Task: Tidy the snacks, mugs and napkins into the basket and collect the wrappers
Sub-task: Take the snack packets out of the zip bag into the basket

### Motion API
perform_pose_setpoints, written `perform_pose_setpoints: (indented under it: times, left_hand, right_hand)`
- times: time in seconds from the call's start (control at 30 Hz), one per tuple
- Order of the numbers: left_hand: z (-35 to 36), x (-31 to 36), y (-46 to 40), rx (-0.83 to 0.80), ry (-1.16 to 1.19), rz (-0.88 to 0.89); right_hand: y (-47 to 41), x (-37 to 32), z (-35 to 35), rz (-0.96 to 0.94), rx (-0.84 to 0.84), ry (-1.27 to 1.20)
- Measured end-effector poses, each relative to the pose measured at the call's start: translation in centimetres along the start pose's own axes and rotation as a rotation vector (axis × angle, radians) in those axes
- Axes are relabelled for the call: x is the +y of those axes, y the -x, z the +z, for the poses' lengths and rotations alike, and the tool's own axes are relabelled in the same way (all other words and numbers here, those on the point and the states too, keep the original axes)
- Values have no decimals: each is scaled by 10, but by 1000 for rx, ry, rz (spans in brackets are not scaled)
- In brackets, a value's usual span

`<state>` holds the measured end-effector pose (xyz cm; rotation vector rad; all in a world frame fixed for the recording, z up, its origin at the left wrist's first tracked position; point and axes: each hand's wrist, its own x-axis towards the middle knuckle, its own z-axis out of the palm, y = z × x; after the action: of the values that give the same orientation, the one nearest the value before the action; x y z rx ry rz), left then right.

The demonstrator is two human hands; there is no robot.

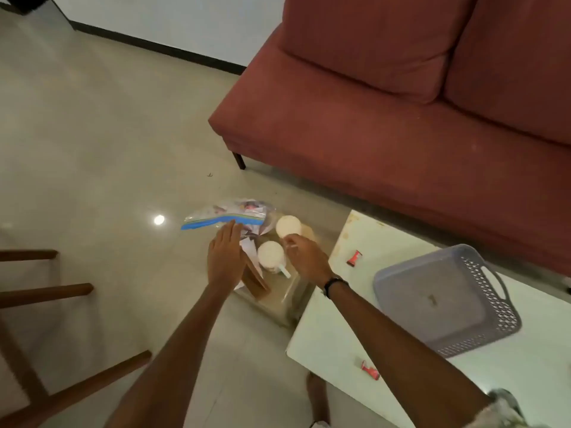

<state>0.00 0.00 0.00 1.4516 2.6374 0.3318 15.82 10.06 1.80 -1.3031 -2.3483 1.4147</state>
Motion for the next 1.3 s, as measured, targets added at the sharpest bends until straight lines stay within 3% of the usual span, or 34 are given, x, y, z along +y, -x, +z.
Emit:
perform_pose_setpoints:
  times: [0.37, 0.7, 0.9, 1.1, 1.17, 1.3]
  left_hand:
    - [33, -66, -77, -11, -148, 130]
    - [-24, -55, -126, 143, -71, 251]
    - [-97, -18, -149, 111, -54, 525]
    - [-152, 57, -132, -184, 10, 702]
    - [-158, 91, -118, -206, 23, 792]
    - [-152, 166, -57, -184, 195, 701]
  right_hand:
    - [-100, -20, 68, -181, 89, 288]
    - [-110, -53, 40, -363, 209, 292]
    - [-77, -90, -22, -297, 309, 164]
    - [2, -79, -94, -114, 140, -285]
    - [36, -70, -116, -38, 122, -433]
    - [103, -37, -153, 118, 155, -650]
